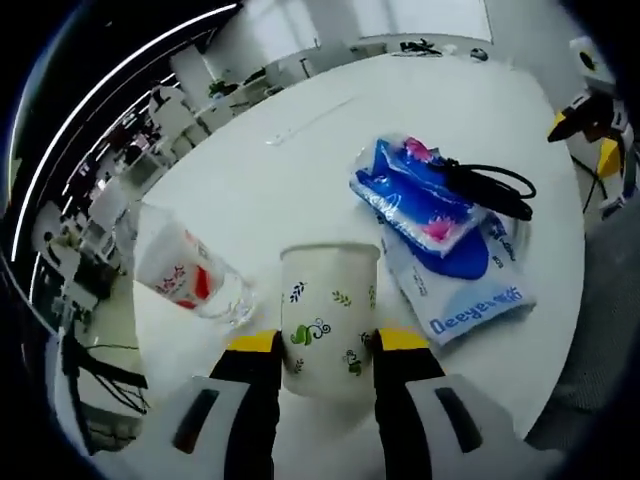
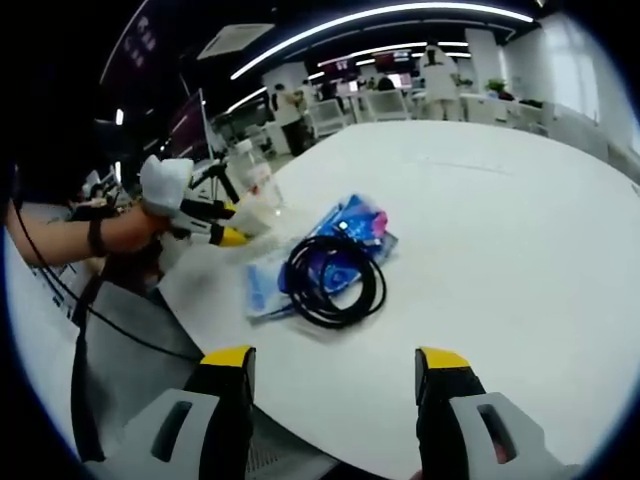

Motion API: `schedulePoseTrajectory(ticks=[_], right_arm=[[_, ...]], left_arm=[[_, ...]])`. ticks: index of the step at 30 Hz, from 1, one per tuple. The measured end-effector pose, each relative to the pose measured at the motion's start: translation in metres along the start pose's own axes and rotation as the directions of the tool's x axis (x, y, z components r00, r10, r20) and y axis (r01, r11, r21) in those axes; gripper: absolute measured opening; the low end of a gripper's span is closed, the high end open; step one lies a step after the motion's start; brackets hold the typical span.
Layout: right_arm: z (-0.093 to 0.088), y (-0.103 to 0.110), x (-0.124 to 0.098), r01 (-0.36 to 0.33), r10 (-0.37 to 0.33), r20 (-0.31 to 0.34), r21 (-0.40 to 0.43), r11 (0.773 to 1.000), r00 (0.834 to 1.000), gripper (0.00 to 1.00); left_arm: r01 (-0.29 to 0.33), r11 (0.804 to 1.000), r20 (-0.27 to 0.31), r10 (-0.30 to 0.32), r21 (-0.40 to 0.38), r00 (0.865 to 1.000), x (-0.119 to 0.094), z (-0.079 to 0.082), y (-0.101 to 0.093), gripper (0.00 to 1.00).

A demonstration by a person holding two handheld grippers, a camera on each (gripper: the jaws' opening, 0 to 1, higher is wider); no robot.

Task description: Arrange the tabletop items into an orderly group along one side of the table until the central work area is clear of visible clutter.

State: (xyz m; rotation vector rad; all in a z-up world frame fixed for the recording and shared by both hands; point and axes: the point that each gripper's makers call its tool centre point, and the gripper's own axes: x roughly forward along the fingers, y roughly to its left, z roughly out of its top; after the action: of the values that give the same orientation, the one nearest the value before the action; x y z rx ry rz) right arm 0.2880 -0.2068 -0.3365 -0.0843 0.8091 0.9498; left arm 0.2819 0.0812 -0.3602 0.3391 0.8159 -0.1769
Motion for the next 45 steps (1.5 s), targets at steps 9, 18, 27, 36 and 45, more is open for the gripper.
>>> schedulePoseTrajectory(ticks=[9, 18, 27, 36, 45], right_arm=[[0.003, 0.006, 0.003, -0.016, 0.016, -0.001, -0.016, 1.0, 1.0, 0.66], [0.008, 0.012, 0.011, -0.04, 0.04, -0.005, -0.036, 0.999, 0.999, 0.66], [0.013, 0.025, 0.016, -0.073, 0.073, -0.01, -0.063, 0.995, 0.997, 0.65], [0.02, 0.042, 0.026, -0.115, 0.115, -0.014, -0.088, 0.989, 0.993, 0.65], [0.035, 0.062, 0.039, -0.158, 0.16, 0.004, -0.106, 0.982, 0.987, 0.65]], left_arm=[[-0.043, 0.992, 0.027, 0.046, -0.122, 0.999, -0.009, -0.007, 0.008, 0.35], [-0.02, 0.955, 0.097, 0.051, -0.296, 0.994, -0.035, -0.008, -0.002, 0.35], [0.002, 0.925, 0.128, 0.05, -0.379, 0.99, -0.049, -0.02, -0.009, 0.35], [0.052, 0.938, 0.155, 0.002, -0.343, 0.988, -0.057, -0.015, -0.036, 0.35], [0.093, 0.953, 0.163, -0.047, -0.287, 0.986, -0.057, -0.004, -0.068, 0.35]])
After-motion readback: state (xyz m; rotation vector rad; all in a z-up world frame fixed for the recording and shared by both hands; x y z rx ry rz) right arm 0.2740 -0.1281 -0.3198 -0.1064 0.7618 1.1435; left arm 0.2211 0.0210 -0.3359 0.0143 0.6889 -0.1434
